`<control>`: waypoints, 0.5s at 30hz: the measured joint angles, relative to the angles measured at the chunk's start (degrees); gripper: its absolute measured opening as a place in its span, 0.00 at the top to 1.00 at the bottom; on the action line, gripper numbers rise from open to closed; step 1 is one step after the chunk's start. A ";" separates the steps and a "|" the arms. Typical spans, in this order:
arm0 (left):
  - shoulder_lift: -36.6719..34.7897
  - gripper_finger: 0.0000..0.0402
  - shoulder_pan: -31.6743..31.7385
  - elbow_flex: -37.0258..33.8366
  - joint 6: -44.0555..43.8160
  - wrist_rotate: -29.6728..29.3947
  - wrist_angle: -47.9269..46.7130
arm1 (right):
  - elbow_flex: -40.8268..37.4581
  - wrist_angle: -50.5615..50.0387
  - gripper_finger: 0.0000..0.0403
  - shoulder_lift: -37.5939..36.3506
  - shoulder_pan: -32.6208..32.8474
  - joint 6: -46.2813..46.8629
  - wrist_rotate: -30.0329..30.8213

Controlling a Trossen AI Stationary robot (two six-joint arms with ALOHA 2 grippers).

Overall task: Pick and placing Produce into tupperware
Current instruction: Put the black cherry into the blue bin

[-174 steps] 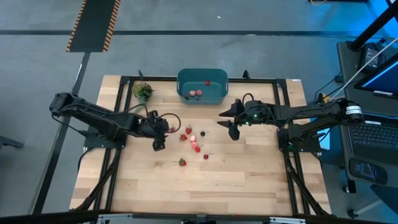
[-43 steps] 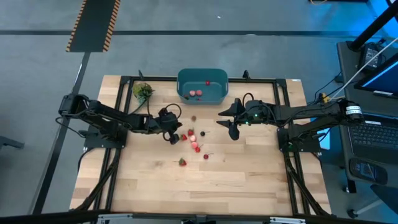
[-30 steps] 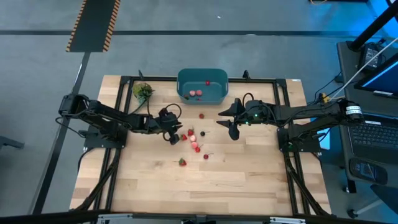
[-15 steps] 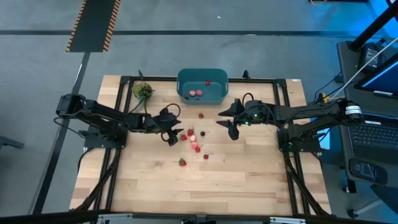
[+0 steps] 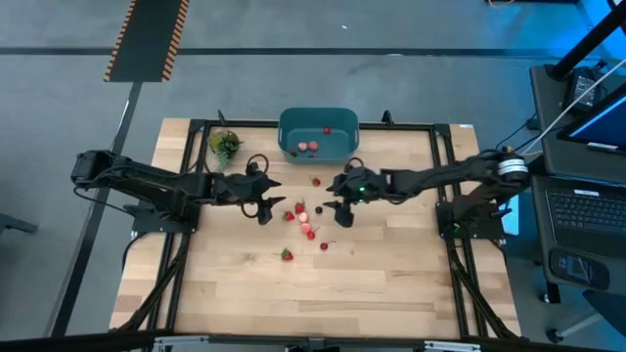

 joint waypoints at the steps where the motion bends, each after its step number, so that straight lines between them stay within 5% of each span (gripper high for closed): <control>1: 0.01 0.49 0.00 0.00 -0.01 0.00 -0.63 | 0.78 0.00 0.40 1.34 0.01 -0.14 0.01; 15: 0.04 0.49 0.00 0.00 -0.04 -0.17 -1.89 | 3.30 1.40 0.37 12.81 0.02 -4.35 -1.38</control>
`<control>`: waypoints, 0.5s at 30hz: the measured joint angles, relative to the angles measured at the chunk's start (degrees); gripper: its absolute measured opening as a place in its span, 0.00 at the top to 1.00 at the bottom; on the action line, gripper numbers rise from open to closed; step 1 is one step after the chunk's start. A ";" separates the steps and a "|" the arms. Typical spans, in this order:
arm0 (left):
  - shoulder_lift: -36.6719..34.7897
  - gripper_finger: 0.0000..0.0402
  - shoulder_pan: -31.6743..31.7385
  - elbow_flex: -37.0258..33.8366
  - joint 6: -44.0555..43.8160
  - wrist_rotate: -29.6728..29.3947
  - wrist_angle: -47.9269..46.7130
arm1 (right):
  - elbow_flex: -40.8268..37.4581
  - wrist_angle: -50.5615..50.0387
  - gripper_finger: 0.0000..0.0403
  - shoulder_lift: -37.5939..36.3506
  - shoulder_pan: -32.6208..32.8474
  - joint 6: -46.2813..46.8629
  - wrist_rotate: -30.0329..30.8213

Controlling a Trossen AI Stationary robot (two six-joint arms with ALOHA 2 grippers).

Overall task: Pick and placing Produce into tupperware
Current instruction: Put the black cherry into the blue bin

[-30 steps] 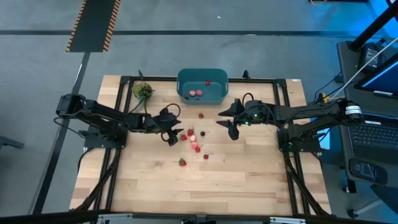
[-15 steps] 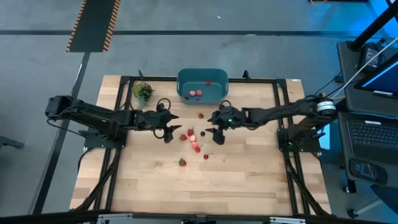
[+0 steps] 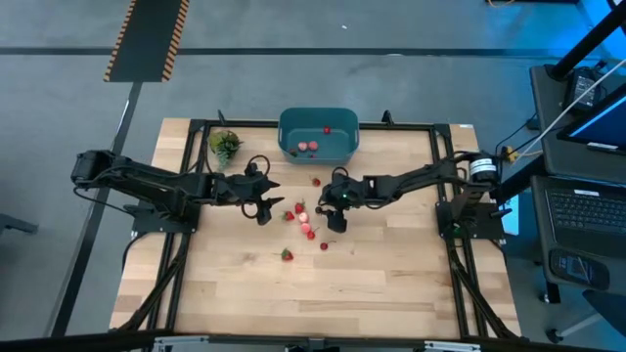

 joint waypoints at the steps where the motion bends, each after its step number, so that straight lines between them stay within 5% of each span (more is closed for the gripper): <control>1: 0.00 0.49 0.00 0.00 0.00 0.00 0.02 | 0.01 0.81 0.37 0.84 -0.02 -0.18 -0.01; 15: 0.02 0.49 0.00 0.00 -0.04 -0.32 0.11 | 1.55 3.90 0.39 7.01 0.51 -2.77 -0.42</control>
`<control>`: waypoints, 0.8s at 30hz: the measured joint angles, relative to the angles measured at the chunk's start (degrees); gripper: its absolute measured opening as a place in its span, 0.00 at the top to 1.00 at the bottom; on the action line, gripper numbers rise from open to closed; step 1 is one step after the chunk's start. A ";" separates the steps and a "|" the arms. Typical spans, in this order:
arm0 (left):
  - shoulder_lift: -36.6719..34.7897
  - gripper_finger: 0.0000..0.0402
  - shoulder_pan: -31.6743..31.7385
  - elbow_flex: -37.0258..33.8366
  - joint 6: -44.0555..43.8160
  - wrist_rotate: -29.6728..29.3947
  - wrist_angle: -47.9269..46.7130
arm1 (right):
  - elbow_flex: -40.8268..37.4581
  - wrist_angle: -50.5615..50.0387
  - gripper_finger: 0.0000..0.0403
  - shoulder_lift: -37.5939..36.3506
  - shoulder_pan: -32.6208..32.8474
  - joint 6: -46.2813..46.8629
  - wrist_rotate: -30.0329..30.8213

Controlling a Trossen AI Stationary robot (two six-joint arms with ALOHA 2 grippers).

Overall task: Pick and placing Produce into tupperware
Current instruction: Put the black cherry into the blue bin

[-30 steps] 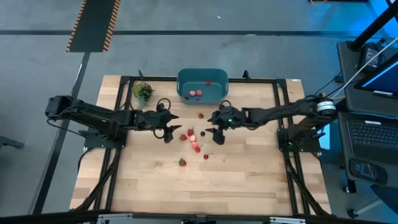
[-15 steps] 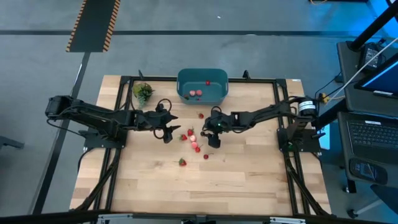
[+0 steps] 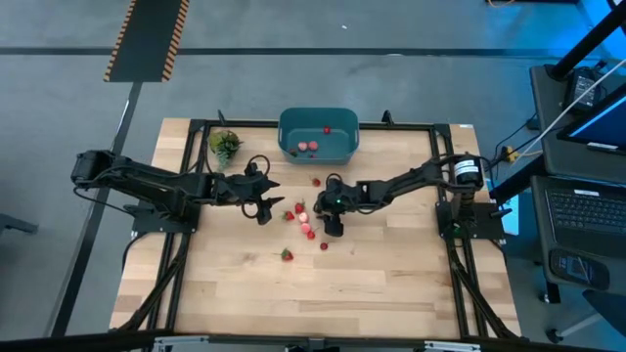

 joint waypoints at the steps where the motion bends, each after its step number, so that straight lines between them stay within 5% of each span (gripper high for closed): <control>1: 0.00 0.49 0.00 0.00 -0.02 0.01 0.00 | 0.40 -0.08 0.39 0.24 0.00 -0.08 0.02; 20: 0.00 0.49 0.00 0.00 0.07 0.00 -0.14 | 2.48 -3.50 0.71 0.58 0.00 0.12 0.04; 24: 0.00 0.49 0.00 0.00 0.07 0.00 -0.17 | 4.27 -3.70 0.71 0.58 -0.05 0.06 0.45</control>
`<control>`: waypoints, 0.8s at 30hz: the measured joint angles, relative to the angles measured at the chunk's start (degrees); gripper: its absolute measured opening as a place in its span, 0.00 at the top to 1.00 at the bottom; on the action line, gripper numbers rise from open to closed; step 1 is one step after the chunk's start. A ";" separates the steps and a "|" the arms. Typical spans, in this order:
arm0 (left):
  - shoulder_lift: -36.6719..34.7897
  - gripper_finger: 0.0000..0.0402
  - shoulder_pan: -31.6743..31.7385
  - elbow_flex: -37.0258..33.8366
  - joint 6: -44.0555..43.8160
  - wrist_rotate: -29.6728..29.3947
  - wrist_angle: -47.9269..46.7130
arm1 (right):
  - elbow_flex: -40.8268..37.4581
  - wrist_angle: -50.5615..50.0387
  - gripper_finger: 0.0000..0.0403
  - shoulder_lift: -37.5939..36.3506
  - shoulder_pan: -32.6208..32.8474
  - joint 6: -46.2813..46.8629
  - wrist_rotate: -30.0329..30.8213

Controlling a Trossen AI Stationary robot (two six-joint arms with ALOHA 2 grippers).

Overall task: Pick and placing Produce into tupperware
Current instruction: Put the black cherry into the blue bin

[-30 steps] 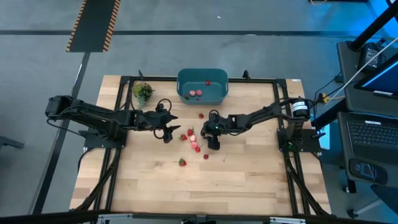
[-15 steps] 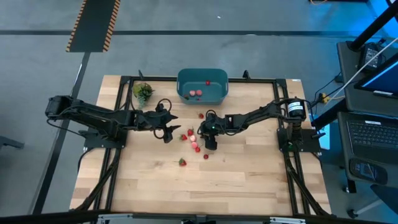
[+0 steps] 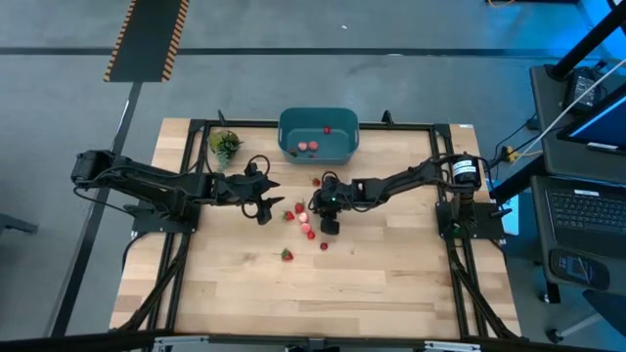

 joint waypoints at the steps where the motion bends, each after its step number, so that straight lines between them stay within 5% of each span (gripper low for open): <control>1: 0.00 0.49 0.00 0.00 0.00 -0.01 -0.02 | 0.84 -0.37 0.71 0.00 -0.02 -0.01 0.00; 12: 0.00 0.49 0.00 0.00 0.06 0.00 -0.26 | 19.77 -16.72 0.71 0.00 -2.39 -9.73 0.97; 20: 0.00 0.49 0.00 -0.02 0.05 0.00 -2.44 | 36.68 -31.69 0.70 0.00 -13.03 -13.58 1.85; 24: 0.02 0.49 0.00 -0.02 0.01 0.01 -2.62 | 40.95 -34.74 0.71 0.00 -20.33 -11.42 -6.54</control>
